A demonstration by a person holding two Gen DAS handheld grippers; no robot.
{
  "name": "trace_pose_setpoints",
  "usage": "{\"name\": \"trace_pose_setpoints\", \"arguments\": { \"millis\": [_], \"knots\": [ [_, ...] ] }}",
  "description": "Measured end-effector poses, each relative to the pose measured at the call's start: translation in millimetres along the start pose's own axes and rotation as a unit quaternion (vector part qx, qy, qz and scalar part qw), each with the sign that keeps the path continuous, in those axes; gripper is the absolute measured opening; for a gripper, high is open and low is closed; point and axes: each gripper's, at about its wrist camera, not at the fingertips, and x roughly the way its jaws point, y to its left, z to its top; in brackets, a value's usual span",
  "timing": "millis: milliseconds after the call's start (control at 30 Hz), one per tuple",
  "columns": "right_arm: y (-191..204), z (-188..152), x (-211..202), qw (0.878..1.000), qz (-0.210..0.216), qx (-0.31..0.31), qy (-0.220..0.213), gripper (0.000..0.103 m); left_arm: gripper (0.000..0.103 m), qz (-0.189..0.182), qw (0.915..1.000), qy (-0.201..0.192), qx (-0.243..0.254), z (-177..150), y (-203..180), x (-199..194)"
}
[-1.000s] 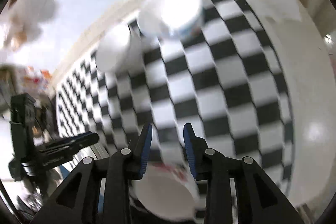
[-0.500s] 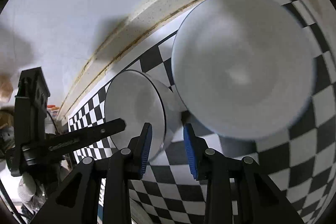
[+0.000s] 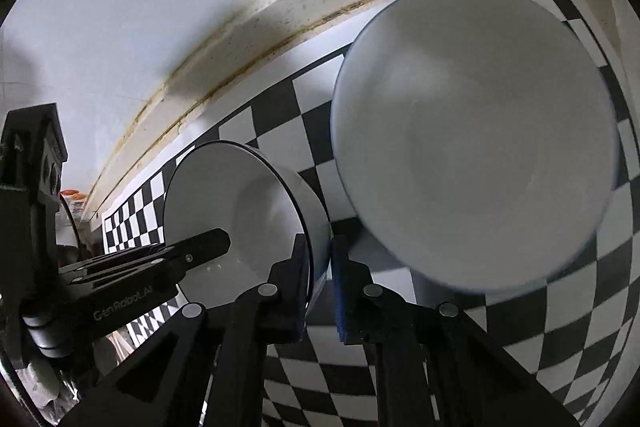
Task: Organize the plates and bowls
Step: 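Lower the white bowl into the black-rimmed bowl and grip both rims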
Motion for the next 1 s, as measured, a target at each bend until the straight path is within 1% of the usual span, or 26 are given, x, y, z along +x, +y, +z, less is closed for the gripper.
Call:
{"name": "trace_pose_setpoints", "arguments": {
  "millis": [67,167,267,433,467,500,567,600,700,800,867,1000],
  "knots": [
    [3,-8,-12,1.0,0.0,-0.007,-0.006,0.012,0.012,-0.005,1.0,-0.005,0.002,-11,0,-10],
    [11,-22,-30,1.0,-0.003,-0.019,-0.018,0.012,0.012,-0.015,0.9997,-0.017,0.008,-38,-7,-26],
    [11,-39,-53,0.999,-0.005,-0.028,-0.029,0.012,0.012,-0.025,0.9991,-0.028,0.017,-58,-16,-43],
    [5,-81,-92,0.999,-0.003,-0.027,-0.046,0.012,0.012,-0.04,0.9978,-0.036,0.038,-95,-33,-64],
    [3,-91,-99,0.999,-0.001,-0.024,-0.049,0.012,0.012,-0.044,0.9974,-0.037,0.044,-107,-38,-69],
    [-1,-100,-106,0.998,-0.001,-0.023,-0.051,0.012,0.012,-0.048,0.9971,-0.037,0.046,-104,-37,-71],
    [-10,-117,-121,0.998,-0.001,-0.02,-0.055,0.012,0.012,-0.052,0.9961,-0.038,0.061,-121,-46,-75],
    [-15,-127,-131,0.998,-0.004,-0.02,-0.056,0.012,0.012,-0.055,0.9956,-0.038,0.066,-123,-46,-80],
    [-23,-153,-145,0.998,-0.012,-0.018,-0.061,0.012,0.012,-0.064,0.9937,-0.031,0.086,-144,-58,-81],
    [-38,-180,-156,0.998,-0.016,-0.011,-0.056,0.012,0.012,-0.074,0.9925,-0.018,0.095,-164,-65,-80],
    [-49,-196,-158,0.999,-0.018,-0.002,-0.049,0.012,0.012,-0.078,0.9919,-0.01,0.1,-176,-68,-74],
    [-66,-224,-151,0.999,-0.024,0.015,-0.033,0.012,0.012,-0.073,0.9907,0.013,0.114,-196,-78,-54]
  ]
}}
